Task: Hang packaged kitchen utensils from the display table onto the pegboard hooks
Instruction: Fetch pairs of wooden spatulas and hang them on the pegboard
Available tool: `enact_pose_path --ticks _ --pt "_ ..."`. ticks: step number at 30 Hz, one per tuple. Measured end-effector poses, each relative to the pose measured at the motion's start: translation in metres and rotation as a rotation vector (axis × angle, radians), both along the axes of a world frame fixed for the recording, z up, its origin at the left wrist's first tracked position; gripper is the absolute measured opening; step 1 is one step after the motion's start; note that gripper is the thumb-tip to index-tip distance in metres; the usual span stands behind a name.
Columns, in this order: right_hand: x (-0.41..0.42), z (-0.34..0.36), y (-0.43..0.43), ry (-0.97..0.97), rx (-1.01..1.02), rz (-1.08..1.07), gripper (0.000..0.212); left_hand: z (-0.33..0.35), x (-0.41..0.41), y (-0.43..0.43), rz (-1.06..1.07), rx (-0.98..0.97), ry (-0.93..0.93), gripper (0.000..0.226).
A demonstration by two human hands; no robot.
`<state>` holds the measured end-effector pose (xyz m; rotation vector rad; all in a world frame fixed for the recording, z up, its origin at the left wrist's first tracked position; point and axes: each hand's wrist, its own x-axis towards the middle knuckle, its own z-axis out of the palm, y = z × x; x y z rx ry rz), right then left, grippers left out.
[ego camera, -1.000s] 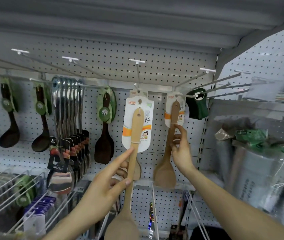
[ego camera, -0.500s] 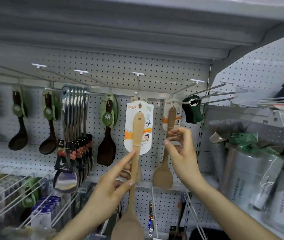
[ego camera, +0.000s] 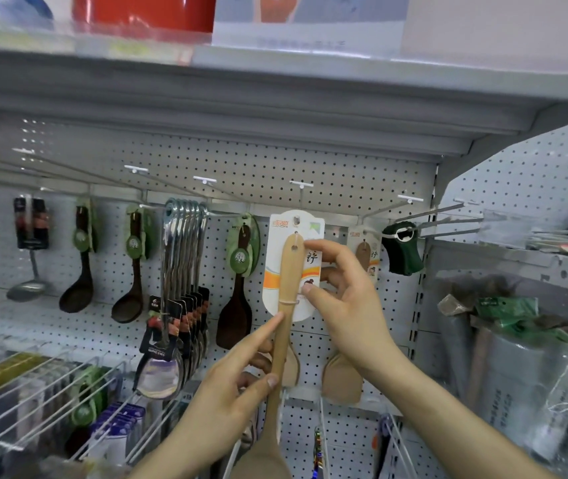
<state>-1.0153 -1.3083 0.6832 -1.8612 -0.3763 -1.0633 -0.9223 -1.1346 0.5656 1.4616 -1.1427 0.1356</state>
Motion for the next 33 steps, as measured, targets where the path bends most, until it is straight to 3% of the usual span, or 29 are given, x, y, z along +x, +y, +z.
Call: enact_pose_path --ticks 24,33 --pt "0.058 0.000 -0.026 -0.009 0.056 -0.148 0.060 0.006 0.060 -0.036 -0.026 -0.007 -0.051 0.080" --pt "0.109 -0.007 -0.061 0.016 0.013 -0.330 0.055 0.005 0.111 -0.078 -0.001 0.023 -0.068 0.085"
